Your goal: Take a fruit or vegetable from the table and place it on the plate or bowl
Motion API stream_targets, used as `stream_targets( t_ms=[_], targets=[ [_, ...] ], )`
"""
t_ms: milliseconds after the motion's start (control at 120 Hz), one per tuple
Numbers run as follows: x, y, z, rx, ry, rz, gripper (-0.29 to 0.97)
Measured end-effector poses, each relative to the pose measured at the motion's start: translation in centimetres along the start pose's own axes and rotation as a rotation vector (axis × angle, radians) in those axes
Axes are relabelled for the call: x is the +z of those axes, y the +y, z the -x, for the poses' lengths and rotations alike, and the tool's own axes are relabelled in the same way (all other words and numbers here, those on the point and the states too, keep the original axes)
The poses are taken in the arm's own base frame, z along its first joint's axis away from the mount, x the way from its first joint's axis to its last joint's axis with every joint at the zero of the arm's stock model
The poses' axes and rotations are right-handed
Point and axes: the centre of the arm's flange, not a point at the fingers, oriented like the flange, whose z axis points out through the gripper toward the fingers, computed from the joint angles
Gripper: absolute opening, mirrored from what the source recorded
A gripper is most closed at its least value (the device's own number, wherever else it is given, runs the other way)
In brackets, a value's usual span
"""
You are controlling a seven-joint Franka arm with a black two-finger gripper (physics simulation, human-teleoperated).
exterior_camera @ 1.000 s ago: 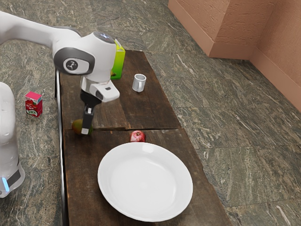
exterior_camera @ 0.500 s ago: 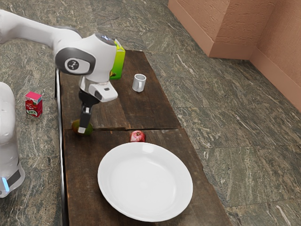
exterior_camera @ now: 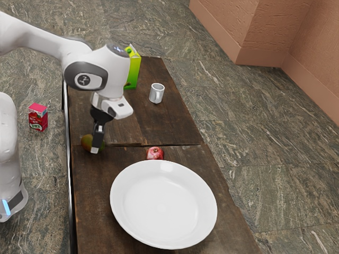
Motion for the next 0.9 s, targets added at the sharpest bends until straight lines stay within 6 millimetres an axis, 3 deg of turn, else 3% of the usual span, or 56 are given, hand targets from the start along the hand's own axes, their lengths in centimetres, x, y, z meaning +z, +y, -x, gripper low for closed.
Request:
stream_targets(
  t_ms=[150,250,483,900],
  targets=[
    [0.2,-0.1,-0.3,-0.002,0.006,-0.004,0.37],
    [-0.9,0.2,-0.1,0.002,0.012,-0.013,0.23],
    [-4.4,0.9,0.1,0.009,0.037,-0.039,0.19],
    [-11.4,5.9,-0.9,0.084,0.123,-0.147,0.15]
  ],
)
